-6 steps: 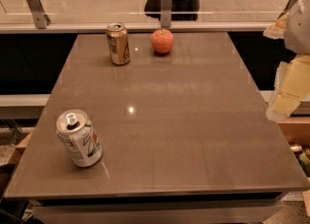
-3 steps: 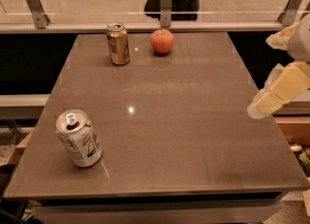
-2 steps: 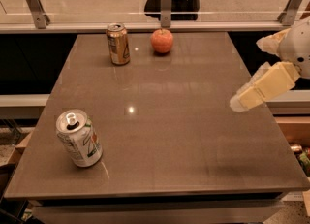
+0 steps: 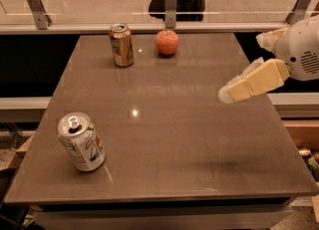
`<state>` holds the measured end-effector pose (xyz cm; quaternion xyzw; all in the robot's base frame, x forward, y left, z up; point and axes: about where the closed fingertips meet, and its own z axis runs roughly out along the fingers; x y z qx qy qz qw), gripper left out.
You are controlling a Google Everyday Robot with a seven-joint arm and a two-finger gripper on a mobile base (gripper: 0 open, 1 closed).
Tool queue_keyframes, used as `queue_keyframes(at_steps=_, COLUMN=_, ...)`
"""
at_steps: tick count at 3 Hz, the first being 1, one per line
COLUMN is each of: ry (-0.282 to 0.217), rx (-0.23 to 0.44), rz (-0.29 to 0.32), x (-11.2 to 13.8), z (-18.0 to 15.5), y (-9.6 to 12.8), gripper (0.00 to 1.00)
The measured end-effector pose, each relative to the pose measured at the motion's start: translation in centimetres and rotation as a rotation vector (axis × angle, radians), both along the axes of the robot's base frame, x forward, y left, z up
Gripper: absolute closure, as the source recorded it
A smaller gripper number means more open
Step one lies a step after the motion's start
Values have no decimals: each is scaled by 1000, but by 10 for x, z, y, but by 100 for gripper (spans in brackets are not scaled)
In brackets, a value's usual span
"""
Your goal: Pick orange can
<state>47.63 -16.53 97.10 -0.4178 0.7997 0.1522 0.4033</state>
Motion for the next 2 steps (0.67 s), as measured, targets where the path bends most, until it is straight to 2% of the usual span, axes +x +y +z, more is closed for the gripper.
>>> queue_keyframes(at_steps=1, ry=2, rx=-1, rz=2, x=-1, z=0, y=0, gripper=0)
queue_keyframes(at_steps=2, ry=-14, rx=-21, rz=-29, x=-2, z=-2, y=-4, gripper=0)
